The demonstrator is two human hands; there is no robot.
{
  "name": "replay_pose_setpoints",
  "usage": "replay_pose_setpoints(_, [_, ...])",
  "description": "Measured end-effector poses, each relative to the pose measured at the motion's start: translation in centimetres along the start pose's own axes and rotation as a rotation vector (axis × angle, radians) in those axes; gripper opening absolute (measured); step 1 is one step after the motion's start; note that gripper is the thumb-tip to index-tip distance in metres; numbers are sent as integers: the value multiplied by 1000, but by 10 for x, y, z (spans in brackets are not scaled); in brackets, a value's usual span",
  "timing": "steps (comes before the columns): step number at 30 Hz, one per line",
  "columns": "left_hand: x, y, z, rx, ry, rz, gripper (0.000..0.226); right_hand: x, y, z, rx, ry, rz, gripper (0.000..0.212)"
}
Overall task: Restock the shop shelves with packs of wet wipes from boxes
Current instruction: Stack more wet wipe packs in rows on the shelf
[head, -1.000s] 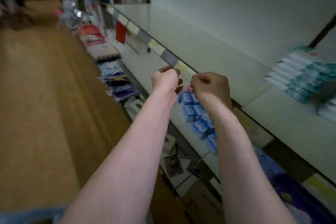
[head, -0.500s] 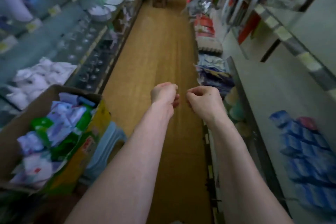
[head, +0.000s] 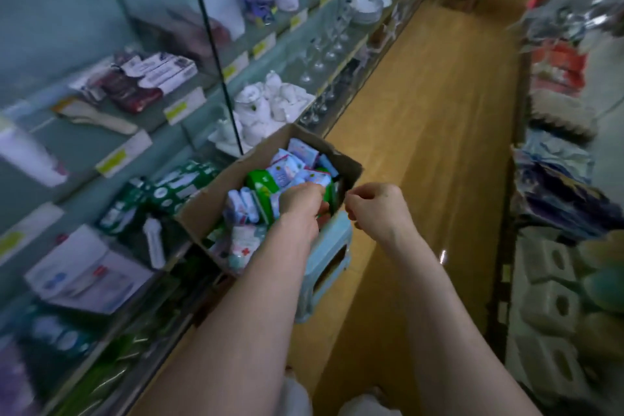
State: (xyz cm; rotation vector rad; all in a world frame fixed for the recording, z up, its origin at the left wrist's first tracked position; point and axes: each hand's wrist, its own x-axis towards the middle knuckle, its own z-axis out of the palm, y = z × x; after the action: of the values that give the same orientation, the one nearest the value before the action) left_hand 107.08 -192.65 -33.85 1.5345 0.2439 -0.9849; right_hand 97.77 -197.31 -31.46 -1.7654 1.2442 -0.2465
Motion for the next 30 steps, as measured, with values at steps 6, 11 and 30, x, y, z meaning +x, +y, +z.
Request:
replay_pose_setpoints(6, [49,-4,-84,-135,119,-131,20,24,-15,75,-97,-187,-20,24])
replay_pose_setpoints(11, [88,-7,-125,-166,249,-199,21,53,-9,124,-159,-332,-20,20])
replay_pose_setpoints(30, [212,-74,-157,367,349,-288,38,138,41,251,-689,-781,-278,50])
